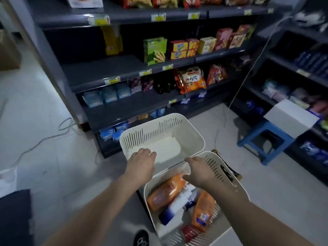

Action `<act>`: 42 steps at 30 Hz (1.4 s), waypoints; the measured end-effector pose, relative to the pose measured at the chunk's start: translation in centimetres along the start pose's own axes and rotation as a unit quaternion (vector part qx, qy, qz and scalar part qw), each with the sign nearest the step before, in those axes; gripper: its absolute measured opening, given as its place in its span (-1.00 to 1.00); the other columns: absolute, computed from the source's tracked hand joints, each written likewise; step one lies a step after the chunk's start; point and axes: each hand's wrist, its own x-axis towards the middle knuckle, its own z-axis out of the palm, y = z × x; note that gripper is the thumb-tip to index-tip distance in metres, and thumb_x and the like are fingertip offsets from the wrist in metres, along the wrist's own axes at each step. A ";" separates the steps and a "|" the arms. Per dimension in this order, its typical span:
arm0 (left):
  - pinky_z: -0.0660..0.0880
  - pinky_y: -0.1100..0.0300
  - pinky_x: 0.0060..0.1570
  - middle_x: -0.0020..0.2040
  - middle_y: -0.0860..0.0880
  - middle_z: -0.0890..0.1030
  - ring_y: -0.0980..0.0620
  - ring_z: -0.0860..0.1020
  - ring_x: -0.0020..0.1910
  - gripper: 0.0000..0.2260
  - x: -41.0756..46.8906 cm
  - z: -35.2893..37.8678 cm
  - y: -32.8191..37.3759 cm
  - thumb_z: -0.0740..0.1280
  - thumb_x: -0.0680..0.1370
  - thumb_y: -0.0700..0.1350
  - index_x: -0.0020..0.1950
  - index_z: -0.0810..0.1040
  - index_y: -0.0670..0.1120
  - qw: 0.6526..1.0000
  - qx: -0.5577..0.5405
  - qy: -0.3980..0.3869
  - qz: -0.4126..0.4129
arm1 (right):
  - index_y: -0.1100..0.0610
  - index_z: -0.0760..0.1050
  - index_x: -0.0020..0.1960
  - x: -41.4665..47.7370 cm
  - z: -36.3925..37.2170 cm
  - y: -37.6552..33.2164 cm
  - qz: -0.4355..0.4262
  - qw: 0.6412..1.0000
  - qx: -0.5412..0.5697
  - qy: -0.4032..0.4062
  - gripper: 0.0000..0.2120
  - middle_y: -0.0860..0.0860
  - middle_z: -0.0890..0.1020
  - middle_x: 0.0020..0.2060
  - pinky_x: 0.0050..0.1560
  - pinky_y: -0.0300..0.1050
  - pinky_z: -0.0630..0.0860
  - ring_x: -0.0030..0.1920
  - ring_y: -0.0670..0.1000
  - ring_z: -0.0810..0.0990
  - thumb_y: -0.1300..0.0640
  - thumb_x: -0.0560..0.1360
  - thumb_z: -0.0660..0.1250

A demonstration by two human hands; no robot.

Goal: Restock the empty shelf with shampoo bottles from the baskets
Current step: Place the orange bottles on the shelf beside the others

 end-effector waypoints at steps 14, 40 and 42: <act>0.19 -0.04 0.35 0.30 -0.13 0.44 -0.21 0.26 0.37 -0.59 3.9 9.8 7.2 0.21 0.52 -0.19 0.38 0.37 -0.12 0.981 0.075 -0.053 0.172 | 0.05 0.44 0.32 0.1 8.2 9.7 0.151 0.984 0.031 -0.089 -0.60 0.10 0.51 0.27 0.24 0.02 0.50 0.25 0.12 0.50 0.02 0.51 0.32; 0.47 0.08 0.01 0.06 -0.02 0.61 -0.04 0.54 0.01 -0.67 3.7 22.4 10.5 0.12 0.51 0.19 0.09 0.52 0.04 0.943 -0.199 -0.173 -0.204 | 0.14 -0.18 0.58 3.7 17.6 11.9 0.403 0.833 0.380 -0.017 0.24 0.21 0.15 0.52 0.43 0.18 0.32 0.47 0.28 0.26 0.08 0.22 0.63; 0.52 0.10 -0.05 -0.05 0.06 0.60 0.04 0.55 -0.10 -0.70 3.0 22.3 11.1 0.23 0.42 0.19 0.03 0.52 0.06 0.921 -0.250 -0.172 -0.245 | 0.15 -0.10 0.58 4.2 17.5 12.3 0.423 0.805 0.417 -0.007 0.18 0.21 0.23 0.47 0.40 0.14 0.34 0.44 0.28 0.31 0.14 0.22 0.62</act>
